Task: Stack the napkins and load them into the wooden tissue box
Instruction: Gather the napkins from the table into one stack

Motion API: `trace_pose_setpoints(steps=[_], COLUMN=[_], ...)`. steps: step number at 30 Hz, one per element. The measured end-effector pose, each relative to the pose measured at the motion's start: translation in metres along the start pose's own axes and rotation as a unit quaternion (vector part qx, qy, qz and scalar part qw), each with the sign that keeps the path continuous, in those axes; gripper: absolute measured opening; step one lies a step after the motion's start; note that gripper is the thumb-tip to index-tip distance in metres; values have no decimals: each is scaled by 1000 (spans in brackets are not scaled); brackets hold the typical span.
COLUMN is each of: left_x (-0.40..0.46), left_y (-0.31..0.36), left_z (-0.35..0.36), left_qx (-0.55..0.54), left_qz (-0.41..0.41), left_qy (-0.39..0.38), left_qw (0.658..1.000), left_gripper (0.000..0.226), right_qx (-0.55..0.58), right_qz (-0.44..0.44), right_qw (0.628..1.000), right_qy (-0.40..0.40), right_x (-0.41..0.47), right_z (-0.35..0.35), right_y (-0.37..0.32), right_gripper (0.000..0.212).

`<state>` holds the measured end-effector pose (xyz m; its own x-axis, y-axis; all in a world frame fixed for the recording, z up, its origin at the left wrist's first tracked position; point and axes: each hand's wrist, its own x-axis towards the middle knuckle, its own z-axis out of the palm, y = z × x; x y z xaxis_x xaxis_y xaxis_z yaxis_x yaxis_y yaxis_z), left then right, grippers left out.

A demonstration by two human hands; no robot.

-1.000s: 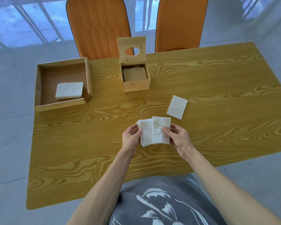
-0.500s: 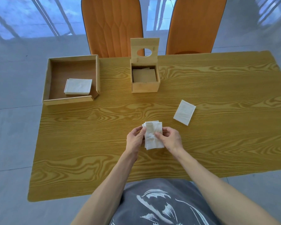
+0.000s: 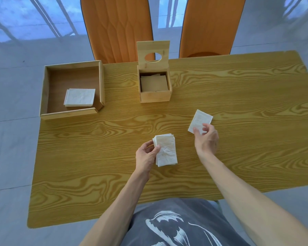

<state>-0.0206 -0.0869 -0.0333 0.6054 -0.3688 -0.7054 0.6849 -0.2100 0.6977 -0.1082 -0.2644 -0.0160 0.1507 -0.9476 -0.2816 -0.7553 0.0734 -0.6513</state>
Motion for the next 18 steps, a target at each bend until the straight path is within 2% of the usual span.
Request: trace_pose_setpoints(steps=[7,18], left_x=[-1,-2], left_y=[3,6], left_z=[4,6], left_qx=[-11,-5], left_qz=[16,10], left_qy=[20,18], left_qw=[1000,1000], left_gripper=[24,27], right_qx=[12,-1], right_qz=[131,125], right_qw=[991,992], right_qy=[6,7], right_x=[22,21], right_z=[1,1], right_y=[0,-1], right_gripper=[64,35])
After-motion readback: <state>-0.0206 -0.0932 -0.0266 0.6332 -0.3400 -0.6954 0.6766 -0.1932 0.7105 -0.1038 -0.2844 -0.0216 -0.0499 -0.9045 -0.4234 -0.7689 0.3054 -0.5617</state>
